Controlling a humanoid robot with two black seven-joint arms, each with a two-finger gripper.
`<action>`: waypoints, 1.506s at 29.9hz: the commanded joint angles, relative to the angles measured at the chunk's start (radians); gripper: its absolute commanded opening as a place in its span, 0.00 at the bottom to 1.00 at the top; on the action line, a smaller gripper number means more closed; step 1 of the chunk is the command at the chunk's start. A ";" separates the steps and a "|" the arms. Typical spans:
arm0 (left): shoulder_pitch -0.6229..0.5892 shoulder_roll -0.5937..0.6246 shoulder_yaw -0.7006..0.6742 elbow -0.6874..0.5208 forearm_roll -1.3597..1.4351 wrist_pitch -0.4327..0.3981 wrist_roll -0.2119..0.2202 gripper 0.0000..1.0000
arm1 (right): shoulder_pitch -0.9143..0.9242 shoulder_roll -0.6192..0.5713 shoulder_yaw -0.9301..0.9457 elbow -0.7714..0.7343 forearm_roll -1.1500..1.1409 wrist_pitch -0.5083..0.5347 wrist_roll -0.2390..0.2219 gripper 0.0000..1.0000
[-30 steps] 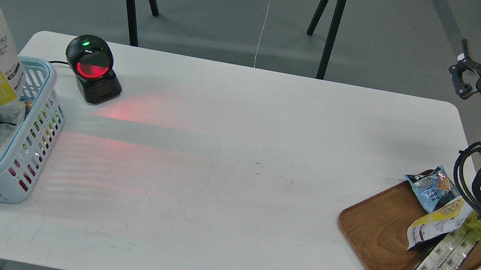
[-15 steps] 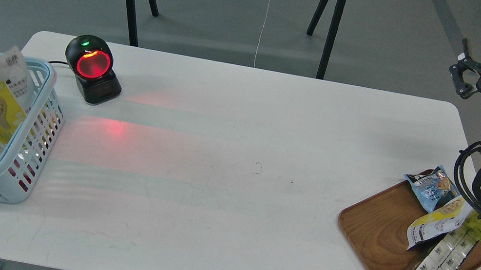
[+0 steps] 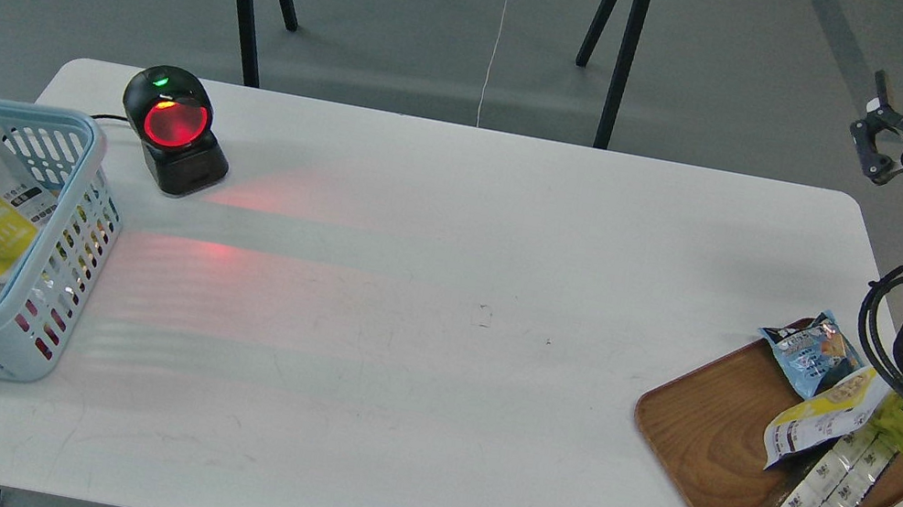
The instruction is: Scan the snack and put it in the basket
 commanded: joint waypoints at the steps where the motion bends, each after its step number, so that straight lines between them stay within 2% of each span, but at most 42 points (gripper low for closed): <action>1: -0.024 -0.113 -0.008 0.099 -0.140 0.000 0.000 1.00 | -0.001 -0.020 0.021 -0.001 0.000 0.000 0.000 0.99; 10: -0.028 -0.389 -0.008 0.405 -0.706 0.000 0.000 1.00 | 0.002 -0.033 0.090 -0.001 0.000 0.000 0.000 0.99; 23: -0.019 -0.722 -0.100 0.716 -1.174 0.000 0.002 1.00 | 0.014 -0.011 0.138 -0.001 0.002 0.000 0.000 0.99; 31: -0.012 -0.880 -0.114 0.908 -1.435 0.000 0.094 1.00 | 0.010 0.024 0.170 -0.003 0.002 0.000 -0.015 0.99; 35: 0.013 -0.929 -0.140 0.922 -1.527 0.000 0.133 1.00 | 0.007 0.041 0.170 -0.013 0.002 0.000 -0.015 0.99; 45: 0.041 -0.986 -0.241 0.920 -1.542 0.000 0.130 1.00 | 0.008 0.059 0.165 -0.052 0.002 0.000 -0.016 1.00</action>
